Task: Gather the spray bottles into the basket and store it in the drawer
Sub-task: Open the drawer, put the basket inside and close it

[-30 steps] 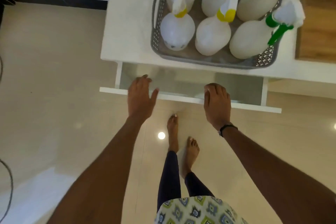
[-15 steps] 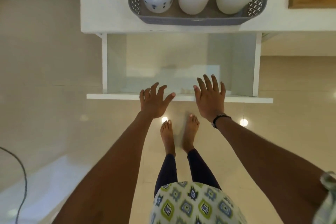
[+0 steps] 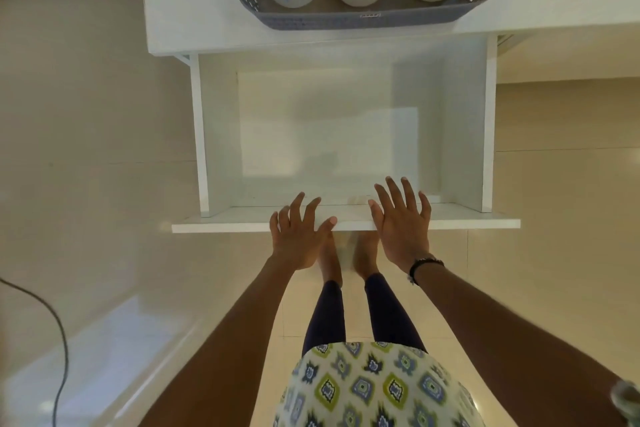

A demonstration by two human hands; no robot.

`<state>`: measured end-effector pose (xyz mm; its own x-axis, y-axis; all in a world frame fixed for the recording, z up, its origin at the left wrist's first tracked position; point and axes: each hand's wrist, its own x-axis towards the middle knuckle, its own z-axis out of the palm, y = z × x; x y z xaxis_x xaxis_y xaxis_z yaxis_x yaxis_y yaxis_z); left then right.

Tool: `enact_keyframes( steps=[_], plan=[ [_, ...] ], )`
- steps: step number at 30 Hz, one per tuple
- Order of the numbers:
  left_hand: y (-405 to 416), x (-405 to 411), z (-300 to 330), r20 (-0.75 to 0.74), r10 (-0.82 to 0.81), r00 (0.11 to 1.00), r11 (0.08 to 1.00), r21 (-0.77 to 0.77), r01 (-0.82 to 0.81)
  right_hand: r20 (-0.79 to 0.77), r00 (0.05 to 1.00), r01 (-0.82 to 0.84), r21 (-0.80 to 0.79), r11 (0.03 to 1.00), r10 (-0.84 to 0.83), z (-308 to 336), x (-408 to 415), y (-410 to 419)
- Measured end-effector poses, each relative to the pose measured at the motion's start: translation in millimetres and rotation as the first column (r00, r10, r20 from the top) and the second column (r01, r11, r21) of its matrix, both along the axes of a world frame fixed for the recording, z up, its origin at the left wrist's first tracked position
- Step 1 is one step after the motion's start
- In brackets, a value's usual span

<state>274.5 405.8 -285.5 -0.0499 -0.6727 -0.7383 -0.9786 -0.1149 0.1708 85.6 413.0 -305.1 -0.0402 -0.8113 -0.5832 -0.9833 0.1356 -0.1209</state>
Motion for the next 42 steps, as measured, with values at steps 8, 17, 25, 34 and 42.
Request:
enact_keyframes(
  steps=[8, 17, 25, 34, 42],
  plan=[
    [2.9, -0.7, -0.8, -0.027, 0.017, 0.999, 0.999, 0.041, -0.016, 0.03, 1.0, 0.0, 0.015, 1.0, 0.0, 0.5, -1.2, 3.2],
    [-67.0, 4.7, 23.4, -0.167, 0.263, 0.95, 0.945, -0.152, -0.288, 0.232, 0.937, 0.308, -0.199, 0.93, -0.26, 35.3, -45.4, -66.5],
    [-265.4, 24.7, 79.8, -0.53, 0.465, 0.71, 0.55, -0.456, -0.7, 0.513, 0.726, 0.684, -0.466, 0.561, -0.458, 85.6, -119.0, -253.2],
    [-347.0, 15.2, 88.3, -0.458, 0.51, 0.728, 0.57, -0.453, -0.685, 0.453, 0.806, 0.574, -0.438, 0.692, -0.382, 90.5, -119.6, -345.4],
    [-330.8, 11.0, 88.6, -0.537, 0.514, 0.669, 0.471, -0.475, -0.743, 0.428, 0.803, 0.594, -0.52, 0.613, -0.416, 91.6, -109.1, -328.7]
  ],
)
